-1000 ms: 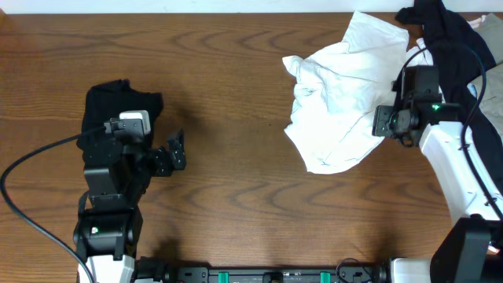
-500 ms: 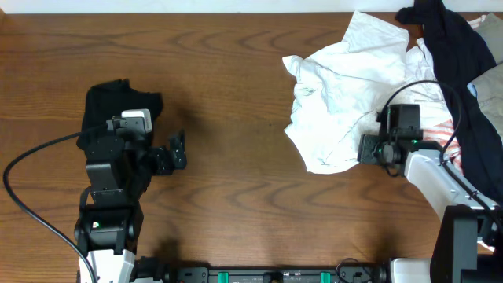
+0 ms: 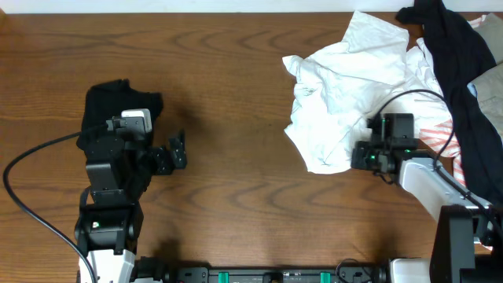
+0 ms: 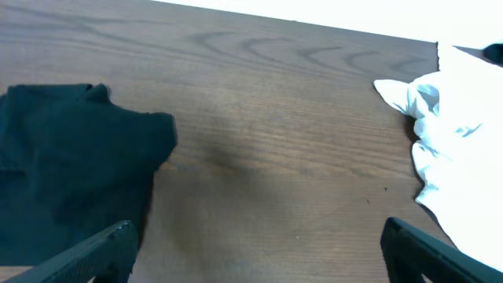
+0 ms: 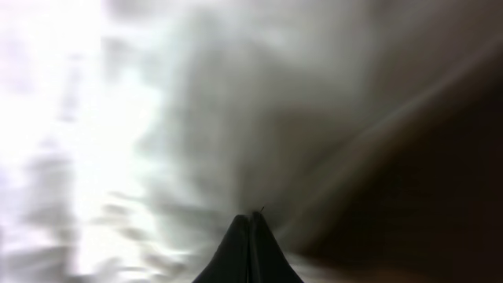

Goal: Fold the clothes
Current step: 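Drag the white shirt leftward toward table center with the right gripper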

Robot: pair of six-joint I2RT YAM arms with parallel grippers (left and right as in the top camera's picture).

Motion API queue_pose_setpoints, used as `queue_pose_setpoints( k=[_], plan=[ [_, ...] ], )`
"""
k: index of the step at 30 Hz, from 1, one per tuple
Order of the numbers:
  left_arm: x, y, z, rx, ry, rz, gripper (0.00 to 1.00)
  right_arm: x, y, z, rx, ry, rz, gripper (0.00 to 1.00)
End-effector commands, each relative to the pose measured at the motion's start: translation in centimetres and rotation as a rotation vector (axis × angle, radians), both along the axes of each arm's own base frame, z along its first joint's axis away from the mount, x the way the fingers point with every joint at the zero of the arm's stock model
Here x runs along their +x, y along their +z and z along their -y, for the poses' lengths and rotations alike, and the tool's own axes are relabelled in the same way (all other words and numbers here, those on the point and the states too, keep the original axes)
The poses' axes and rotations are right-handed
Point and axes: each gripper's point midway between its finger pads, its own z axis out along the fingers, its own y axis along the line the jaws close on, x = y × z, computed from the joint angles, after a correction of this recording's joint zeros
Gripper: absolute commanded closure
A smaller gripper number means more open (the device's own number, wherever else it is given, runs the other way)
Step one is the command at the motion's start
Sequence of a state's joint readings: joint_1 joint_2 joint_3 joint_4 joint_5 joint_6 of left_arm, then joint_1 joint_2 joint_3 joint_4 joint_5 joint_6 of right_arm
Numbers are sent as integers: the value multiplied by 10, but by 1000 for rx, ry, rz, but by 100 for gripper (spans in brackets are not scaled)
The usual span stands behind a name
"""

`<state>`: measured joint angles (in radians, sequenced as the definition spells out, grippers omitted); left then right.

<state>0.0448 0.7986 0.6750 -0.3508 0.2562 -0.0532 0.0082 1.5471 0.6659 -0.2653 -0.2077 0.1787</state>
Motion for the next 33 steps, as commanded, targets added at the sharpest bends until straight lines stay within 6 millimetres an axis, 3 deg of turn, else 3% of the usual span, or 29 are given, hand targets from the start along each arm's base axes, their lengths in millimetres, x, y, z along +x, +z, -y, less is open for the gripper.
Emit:
queue_pose_setpoints(
  k=[1,7,10,12,15,18,22,28,33],
  plan=[
    [4,14,0,-5,1,39,3,17,48,-77,240,221,108,99],
    [9,17,-1,-4,1,58,3,30,124,-184,260,504,291,99],
    [10,17,-1,-4,1,59,3,34,140,-205,137,506,358,99],
    [10,17,-1,-4,1,59,3,39,135,-192,21,399,346,99],
    [10,17,-1,-4,1,59,3,35,113,-148,-133,238,243,92],
    [10,17,-1,-4,1,59,3,26,94,-103,-219,141,124,67],
    [11,16,-1,-4,1,55,3,23,83,-55,-251,32,32,42],
    [14,10,-1,-6,1,35,2,17,64,-14,-224,-74,-41,37],
    [16,6,-1,-6,1,23,2,2,36,-1,-228,-101,-74,36]
  ],
)
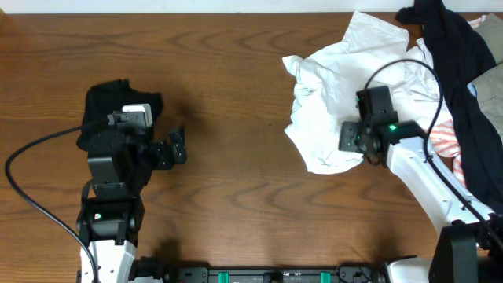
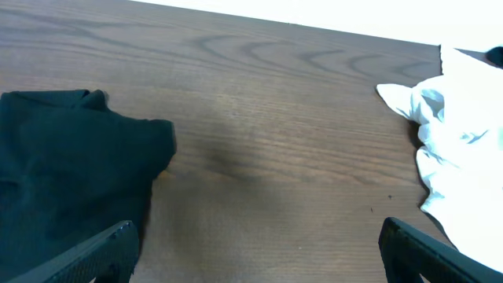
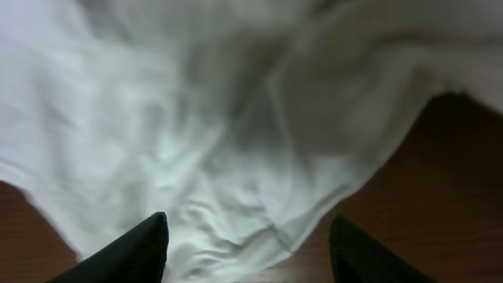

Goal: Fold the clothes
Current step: 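Drag the white shirt leftward toward table center with the right gripper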

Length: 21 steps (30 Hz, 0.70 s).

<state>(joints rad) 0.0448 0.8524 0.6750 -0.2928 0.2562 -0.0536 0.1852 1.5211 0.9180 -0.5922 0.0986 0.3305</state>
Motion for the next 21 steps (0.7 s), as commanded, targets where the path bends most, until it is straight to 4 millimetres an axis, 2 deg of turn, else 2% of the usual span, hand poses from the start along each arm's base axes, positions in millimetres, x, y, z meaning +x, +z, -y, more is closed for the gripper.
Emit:
queue_pose_setpoints(
  k=[1,4,8,17,18,19,21],
  plan=[
    [4,9,0,-6,1,17,2,-16,-24,6,-3,-22,-40,36],
    [4,9,0,-6,1,17,2,-23,-42,8,-3,-23,-27,34],
    [4,9,0,-6,1,16,2,-25,-56,8,5,-23,11,33],
    [4,9,0,-6,1,16,2,-22,-60,7,12,-21,23,33],
    [4,9,0,-6,1,16,2,-21,-63,4,22,-16,23,35],
    [4,9,0,-6,1,16,2,-19,-65,1,37,-9,22,41],
    [4,9,0,-6,1,16,2,-16,-73,-7,74,7,14,62]
  ],
)
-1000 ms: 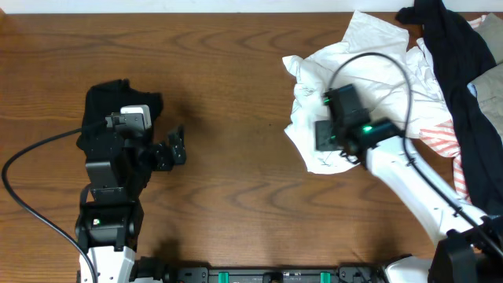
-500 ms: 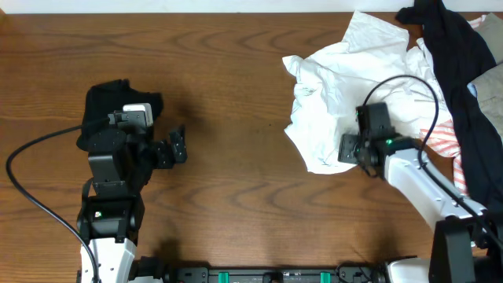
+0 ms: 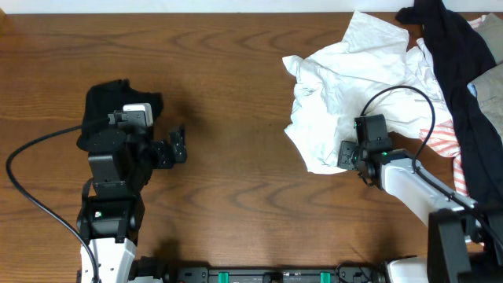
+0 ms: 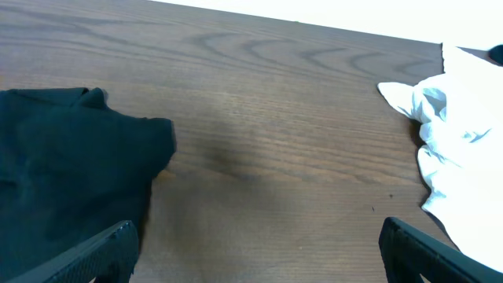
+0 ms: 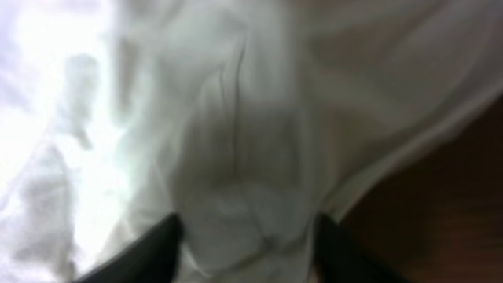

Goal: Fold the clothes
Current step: 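Drag the white shirt leftward toward table center with the right gripper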

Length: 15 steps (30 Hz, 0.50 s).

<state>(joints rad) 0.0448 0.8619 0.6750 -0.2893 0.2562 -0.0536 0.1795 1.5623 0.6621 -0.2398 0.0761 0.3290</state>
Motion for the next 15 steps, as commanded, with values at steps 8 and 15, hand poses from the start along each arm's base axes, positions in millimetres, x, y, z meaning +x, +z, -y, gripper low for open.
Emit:
queue_pose_setpoints(
  k=[8,15],
  plan=[
    [3,11,0,-6,1,22,2,22,14,-43,185,135,37,99],
    [3,11,0,-6,1,23,2,58,128,-147,334,418,266,99]
  ],
)
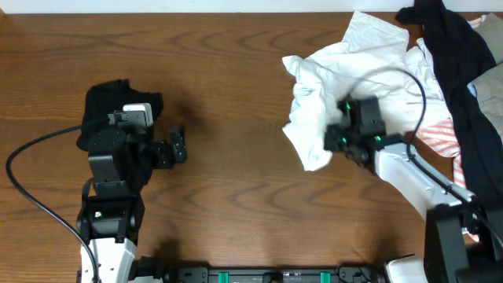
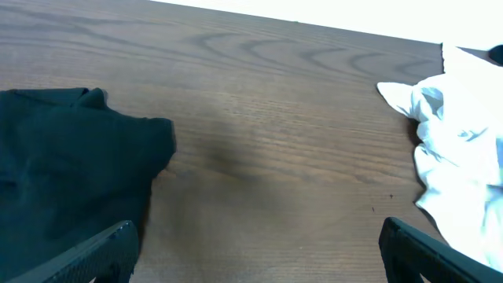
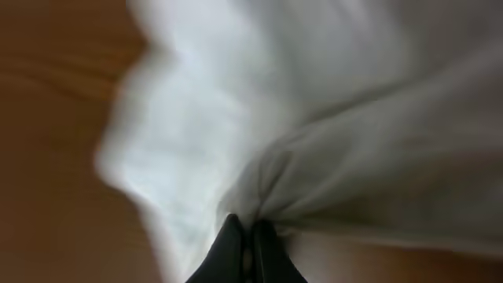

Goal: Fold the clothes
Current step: 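Drag the white shirt leftward toward table center with the right gripper, then grasp the white shirt's left end with the left gripper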

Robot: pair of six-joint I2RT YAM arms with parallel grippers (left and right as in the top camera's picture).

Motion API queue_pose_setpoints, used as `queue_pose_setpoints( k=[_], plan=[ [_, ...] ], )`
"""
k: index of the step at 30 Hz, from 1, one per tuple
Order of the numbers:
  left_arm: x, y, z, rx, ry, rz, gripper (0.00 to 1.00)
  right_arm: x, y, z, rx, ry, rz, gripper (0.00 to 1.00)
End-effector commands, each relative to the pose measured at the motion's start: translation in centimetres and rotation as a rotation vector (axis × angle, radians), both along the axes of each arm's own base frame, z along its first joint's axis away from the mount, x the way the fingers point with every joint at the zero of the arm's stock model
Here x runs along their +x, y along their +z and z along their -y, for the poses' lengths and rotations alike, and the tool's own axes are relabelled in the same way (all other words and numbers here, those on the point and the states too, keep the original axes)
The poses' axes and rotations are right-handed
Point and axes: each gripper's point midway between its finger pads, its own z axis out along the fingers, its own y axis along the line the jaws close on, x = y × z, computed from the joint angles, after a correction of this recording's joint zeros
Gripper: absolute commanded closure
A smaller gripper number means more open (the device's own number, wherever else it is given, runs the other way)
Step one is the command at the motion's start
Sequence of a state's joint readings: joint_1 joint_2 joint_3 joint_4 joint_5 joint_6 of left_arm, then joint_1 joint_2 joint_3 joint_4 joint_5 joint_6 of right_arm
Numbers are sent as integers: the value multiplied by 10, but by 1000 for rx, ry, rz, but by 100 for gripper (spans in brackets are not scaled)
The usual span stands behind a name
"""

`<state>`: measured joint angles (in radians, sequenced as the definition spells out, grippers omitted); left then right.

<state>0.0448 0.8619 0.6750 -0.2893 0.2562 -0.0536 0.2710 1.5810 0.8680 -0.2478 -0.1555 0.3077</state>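
Observation:
A crumpled white garment (image 1: pixel 338 79) lies at the table's right, also at the right edge of the left wrist view (image 2: pixel 460 149). My right gripper (image 1: pixel 336 138) is shut on a pinch of its white cloth (image 3: pixel 330 134) near the lower left part, the two dark fingers (image 3: pixel 245 251) pressed together with fabric drawn between them. A folded black garment (image 1: pixel 106 106) rests at the left, under my left arm. My left gripper (image 1: pixel 177 149) stands open over bare wood, holding nothing; its fingertips (image 2: pixel 94 251) frame the bottom of the left wrist view.
A heap of other clothes fills the far right corner: a long black garment (image 1: pixel 456 71), a red-and-white striped piece (image 1: pixel 440 137) and a beige piece (image 1: pixel 487 79). The brown wooden table (image 1: pixel 236 94) stretches between the two arms. Cables trail from both arms.
My right gripper has gone from open on the white garment's lower edge to shut on its cloth, and sits a little up and left. The cloth's lower left is bunched. The left arm is still.
At first my right gripper was shut against the white garment's right side. Then it stood open higher over the cloth, then open down at the lower edge. Now it is shut on a pinch of white cloth. My left gripper stayed open beside the black garment throughout.

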Motion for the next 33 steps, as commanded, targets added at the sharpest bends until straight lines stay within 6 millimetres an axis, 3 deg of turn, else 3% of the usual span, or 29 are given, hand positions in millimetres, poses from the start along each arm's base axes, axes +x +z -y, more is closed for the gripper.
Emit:
queue_pose_setpoints(
  k=[1,3,6,9,13,14,15,16,20,22,24,28,33],
  plan=[
    [3,11,0,-6,1,26,2,9,77,-75,119,216,168,99],
    [4,12,0,-5,1,31,2,7,99,-106,134,282,224,99],
    [5,15,0,-5,1,44,2,-4,111,-137,140,347,260,99],
    [7,18,0,-4,1,57,2,-22,107,-161,146,413,249,99],
    [9,22,-1,-3,1,76,2,-42,88,-176,123,468,183,98],
    [10,22,-1,-3,1,78,2,-45,81,-176,106,481,165,87],
    [11,22,-1,-3,1,82,2,-48,76,-174,81,502,158,65],
    [12,22,-1,-3,1,83,2,-48,71,-169,47,510,152,53],
    [17,23,0,-3,-2,91,2,-29,52,-111,-190,351,123,43],
    [20,21,4,-4,-16,90,2,-21,49,-84,-251,282,104,32],
    [22,20,13,-5,-41,91,2,-16,48,-66,-263,239,85,31],
    [27,15,46,-9,-140,88,2,-7,43,-28,-282,149,32,31],
    [28,-13,103,-9,-302,22,2,-6,35,20,-306,44,-51,25]
  ],
)
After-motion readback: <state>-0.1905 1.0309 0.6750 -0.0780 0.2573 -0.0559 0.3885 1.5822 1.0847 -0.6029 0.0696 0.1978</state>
